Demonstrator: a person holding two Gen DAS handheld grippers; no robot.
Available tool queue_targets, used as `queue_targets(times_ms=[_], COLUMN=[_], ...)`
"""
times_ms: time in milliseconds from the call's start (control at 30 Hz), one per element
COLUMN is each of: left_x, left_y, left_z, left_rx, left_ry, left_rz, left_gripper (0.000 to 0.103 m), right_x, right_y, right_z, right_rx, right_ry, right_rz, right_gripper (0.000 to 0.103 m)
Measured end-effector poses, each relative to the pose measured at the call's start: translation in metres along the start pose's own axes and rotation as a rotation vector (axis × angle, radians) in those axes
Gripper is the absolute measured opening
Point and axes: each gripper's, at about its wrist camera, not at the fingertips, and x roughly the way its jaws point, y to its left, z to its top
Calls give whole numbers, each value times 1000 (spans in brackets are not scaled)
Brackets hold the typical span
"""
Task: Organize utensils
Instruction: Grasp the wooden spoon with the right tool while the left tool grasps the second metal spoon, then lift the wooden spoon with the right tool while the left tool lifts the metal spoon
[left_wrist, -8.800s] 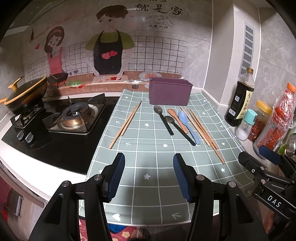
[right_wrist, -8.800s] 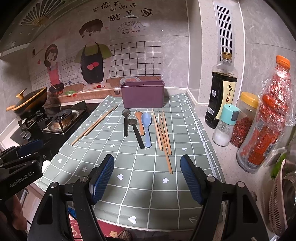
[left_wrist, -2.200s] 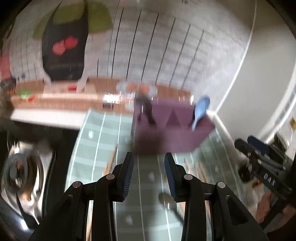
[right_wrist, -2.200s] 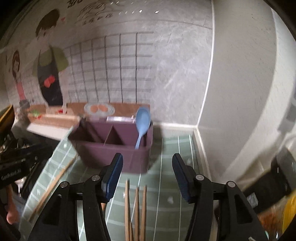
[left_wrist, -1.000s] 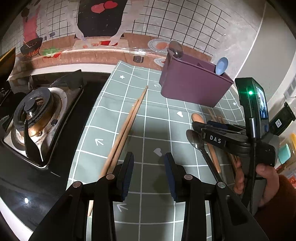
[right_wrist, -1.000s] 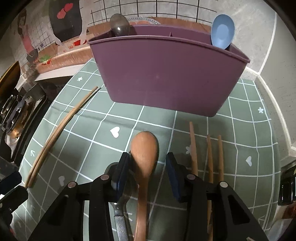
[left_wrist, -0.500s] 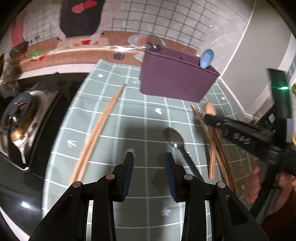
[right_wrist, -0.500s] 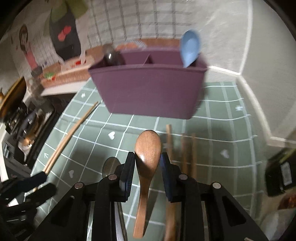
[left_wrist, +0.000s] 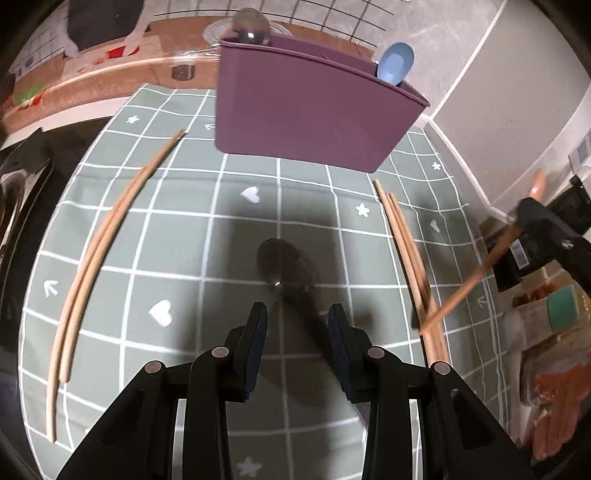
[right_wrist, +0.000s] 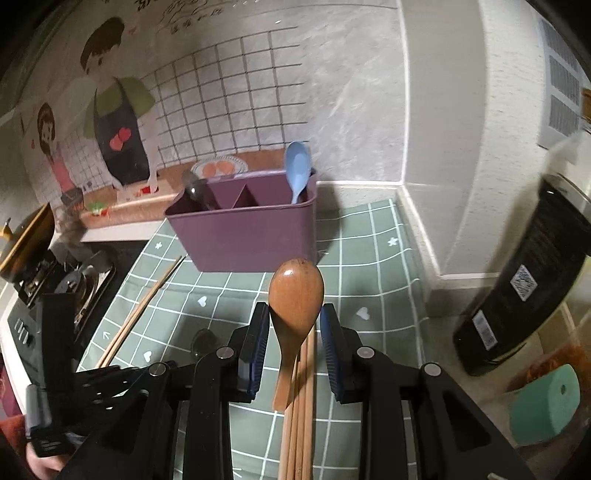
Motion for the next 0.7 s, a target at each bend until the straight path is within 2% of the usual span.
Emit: queue_targets(times_ms=[433, 567, 700], left_x=[29, 34, 29], left_y=[-22, -22, -11], left_z=[20, 21, 17], left_rx=[-5, 11, 20], left_ry=[-30, -51, -66], left_rz=[156, 144, 66], left_gripper=[36, 34, 34], right_x=[-12, -12, -13], right_y=[-15, -15, -16], right_z=[6, 7, 8], right_rx=[12, 9, 11], right_ry=[-53, -55, -56], right_rz=[-34, -36, -29], right_gripper=[27, 26, 26])
